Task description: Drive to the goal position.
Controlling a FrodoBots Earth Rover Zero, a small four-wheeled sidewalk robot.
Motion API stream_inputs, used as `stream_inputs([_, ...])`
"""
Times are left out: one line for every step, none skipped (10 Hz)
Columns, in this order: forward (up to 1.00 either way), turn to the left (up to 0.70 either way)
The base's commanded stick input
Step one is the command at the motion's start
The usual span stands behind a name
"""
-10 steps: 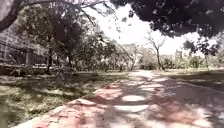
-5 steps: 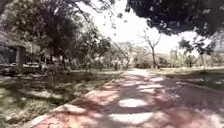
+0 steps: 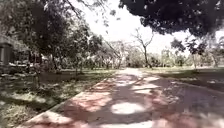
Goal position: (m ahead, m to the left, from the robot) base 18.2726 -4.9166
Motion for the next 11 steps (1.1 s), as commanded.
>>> stream_inputs([0.70,0.00])
stream_inputs([0.70,0.00])
stream_inputs([0.70,0.00])
stream_inputs([0.70,0.00])
stream_inputs([0.70,0.00])
stream_inputs([0.70,0.00])
stream_inputs([0.70,0.00])
stream_inputs([0.70,0.00])
stream_inputs([0.70,0.00])
stream_inputs([0.70,-0.25])
stream_inputs([0.70,-0.35])
